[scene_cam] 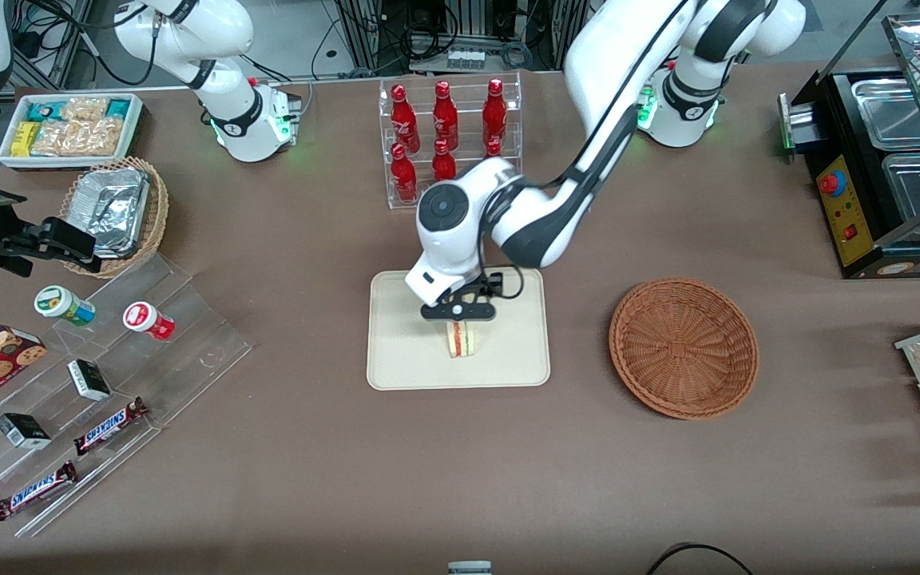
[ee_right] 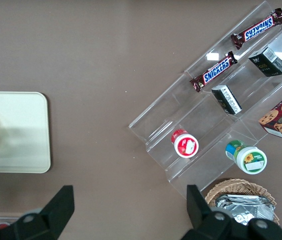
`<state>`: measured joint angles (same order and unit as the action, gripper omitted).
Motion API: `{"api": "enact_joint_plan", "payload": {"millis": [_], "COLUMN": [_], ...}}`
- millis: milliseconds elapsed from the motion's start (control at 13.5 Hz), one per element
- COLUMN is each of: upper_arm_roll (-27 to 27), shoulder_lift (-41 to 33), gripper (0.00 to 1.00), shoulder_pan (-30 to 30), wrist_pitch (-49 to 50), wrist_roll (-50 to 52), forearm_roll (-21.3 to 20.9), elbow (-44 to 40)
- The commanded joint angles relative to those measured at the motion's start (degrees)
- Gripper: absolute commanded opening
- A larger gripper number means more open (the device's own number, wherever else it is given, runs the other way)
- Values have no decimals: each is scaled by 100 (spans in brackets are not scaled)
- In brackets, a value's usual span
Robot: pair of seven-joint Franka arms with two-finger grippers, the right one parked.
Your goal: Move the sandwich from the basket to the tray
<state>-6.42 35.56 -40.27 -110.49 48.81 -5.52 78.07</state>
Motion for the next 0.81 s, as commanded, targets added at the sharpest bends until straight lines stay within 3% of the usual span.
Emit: {"api": "enact_joint_plan", "payload": {"millis": [0,148,296,519,741], "upper_arm_roll": [-17,-17,-17,-8,-8], "shoulder_lift": [-1259,-1909,-2813,-3966,-4162], "gripper": [99,99,99,99,99], "shoulder_pan": [447,765,1299,2151,3075], "wrist_pitch": [904,1248,1390,1346,1705], "wrist_roll": [-29,-30,-248,-1642,-2840], "forearm_roll": [393,402,402,411,420], "elbow": [314,524,1250,2438,2459]}}
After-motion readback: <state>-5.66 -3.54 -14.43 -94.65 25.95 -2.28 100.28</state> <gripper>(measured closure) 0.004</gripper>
